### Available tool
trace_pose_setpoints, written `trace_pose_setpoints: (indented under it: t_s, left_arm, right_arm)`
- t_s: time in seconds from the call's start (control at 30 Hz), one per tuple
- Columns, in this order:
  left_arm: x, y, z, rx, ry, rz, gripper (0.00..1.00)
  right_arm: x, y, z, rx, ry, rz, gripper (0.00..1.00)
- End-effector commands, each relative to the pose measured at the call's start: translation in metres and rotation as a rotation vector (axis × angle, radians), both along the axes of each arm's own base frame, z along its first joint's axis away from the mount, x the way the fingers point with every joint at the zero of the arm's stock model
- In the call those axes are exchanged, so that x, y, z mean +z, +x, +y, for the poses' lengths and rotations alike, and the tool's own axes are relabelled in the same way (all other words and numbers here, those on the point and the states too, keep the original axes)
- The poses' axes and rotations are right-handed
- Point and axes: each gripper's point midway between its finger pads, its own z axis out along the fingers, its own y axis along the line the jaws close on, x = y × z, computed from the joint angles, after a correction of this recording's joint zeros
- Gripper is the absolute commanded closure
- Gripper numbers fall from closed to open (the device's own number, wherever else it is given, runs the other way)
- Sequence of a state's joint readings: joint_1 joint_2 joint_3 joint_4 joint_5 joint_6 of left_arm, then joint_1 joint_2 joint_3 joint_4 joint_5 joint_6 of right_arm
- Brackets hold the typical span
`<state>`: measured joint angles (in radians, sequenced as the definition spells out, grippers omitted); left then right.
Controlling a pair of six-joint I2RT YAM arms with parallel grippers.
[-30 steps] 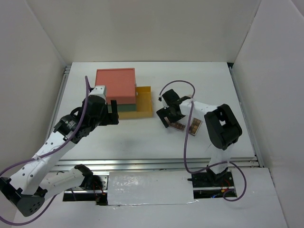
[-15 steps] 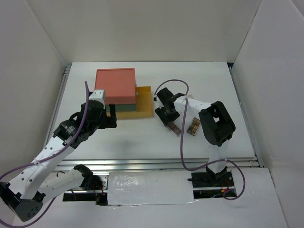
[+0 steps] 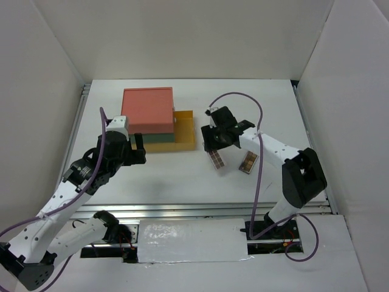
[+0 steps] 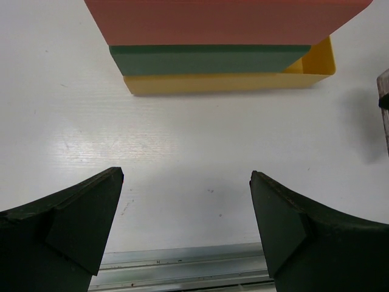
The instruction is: Organize the makeup
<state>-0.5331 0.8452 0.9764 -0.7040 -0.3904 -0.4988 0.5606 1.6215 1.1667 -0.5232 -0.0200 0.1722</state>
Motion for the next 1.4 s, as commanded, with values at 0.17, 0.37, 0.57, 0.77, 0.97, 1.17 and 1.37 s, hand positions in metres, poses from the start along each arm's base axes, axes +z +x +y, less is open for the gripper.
trace_pose_setpoints:
  t_s: [0.17,0.37,0.57,0.77,0.97,1.17,1.37]
  left_arm:
    - [0.022,-0.003,0.020,0.092,-0.032,-0.122,0.01]
    - [0.027,-0.007,0.023,0.097,-0.053,-0.155,0.01]
    - [0.027,-0.005,0.022,0.093,-0.049,-0.152,0.01]
    - [0.028,-0.005,0.019,0.075,-0.053,-0.155,0.01]
    - [0.028,-0.004,0.018,0.066,-0.052,-0.156,0.01]
    - [0.026,-0.004,0.017,0.065,-0.048,-0.146,0.01]
    - [0.026,-0.004,0.017,0.062,-0.051,-0.148,0.00]
  right_arm:
    - [0.114,0.087,0.070,-0.265,0.464,-0.229,0.80]
    - [0.131,0.129,0.091,-0.407,0.746,-0.188,0.79]
    - [0.112,0.151,0.105,-0.426,0.767,-0.136,0.77]
    - [0.085,0.161,0.109,-0.408,0.710,-0.097,0.74]
    - [0.073,0.157,0.106,-0.365,0.640,-0.096,0.45]
    - [0.076,0.152,0.101,-0.353,0.624,-0.110,0.10]
    - [0.103,0.153,0.072,-0.418,0.608,-0.165,0.00]
